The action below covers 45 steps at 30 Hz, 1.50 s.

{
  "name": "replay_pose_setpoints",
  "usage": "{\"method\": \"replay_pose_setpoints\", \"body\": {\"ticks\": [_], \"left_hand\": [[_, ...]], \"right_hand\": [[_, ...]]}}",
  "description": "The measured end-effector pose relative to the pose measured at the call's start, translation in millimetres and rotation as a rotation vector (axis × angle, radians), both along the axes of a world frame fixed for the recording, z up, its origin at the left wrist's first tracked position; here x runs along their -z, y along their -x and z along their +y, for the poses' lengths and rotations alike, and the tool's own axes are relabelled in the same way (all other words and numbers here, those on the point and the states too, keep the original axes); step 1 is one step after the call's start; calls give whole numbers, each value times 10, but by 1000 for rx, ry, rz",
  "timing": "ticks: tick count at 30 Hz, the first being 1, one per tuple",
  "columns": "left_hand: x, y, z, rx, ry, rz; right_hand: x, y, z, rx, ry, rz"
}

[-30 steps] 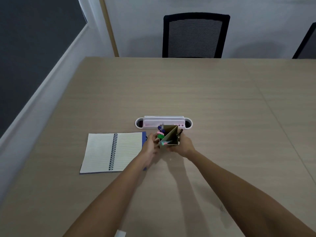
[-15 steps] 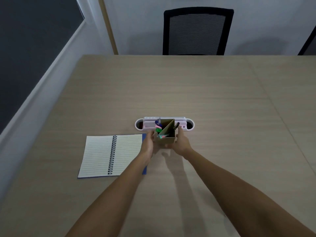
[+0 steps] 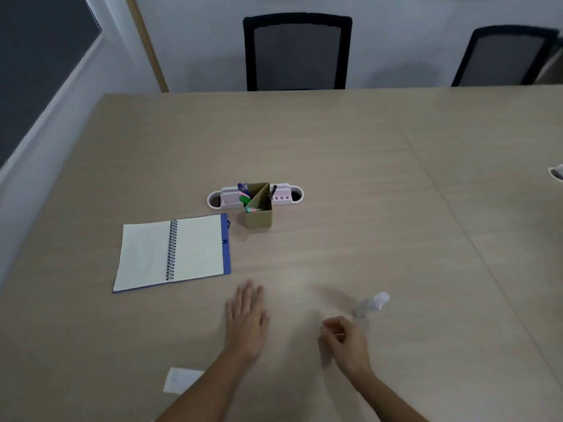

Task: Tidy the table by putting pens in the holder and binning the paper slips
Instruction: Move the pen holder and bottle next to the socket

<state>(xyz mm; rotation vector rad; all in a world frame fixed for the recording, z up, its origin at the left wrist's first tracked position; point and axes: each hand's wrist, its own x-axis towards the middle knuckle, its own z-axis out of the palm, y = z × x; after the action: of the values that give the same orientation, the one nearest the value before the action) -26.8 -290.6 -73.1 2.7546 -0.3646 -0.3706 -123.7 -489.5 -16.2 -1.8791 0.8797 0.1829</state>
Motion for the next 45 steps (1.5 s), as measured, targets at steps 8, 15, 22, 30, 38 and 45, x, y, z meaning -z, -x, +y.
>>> {"method": "replay_pose_setpoints", "body": {"ticks": [8, 15, 22, 30, 38, 45], "left_hand": [[88, 149, -115, -55, -133, -69], [120, 161, -132, -74, -102, -111], [160, 162, -128, -92, -107, -113], [157, 153, -137, -115, -87, -132], [147, 150, -142, -92, -85, -122], [-263, 141, 155, -57, 278, 108]], "right_hand": [[-101, 143, -515, 292, 107, -2], [-107, -889, -521, 33, 190, -86], [-69, -2240, -229, -195, 167, -225], [121, -2891, -147, -239, 211, -232], [138, -2594, -255, -260, 170, -27], [-234, -1850, -200, -213, 160, -46]]}}
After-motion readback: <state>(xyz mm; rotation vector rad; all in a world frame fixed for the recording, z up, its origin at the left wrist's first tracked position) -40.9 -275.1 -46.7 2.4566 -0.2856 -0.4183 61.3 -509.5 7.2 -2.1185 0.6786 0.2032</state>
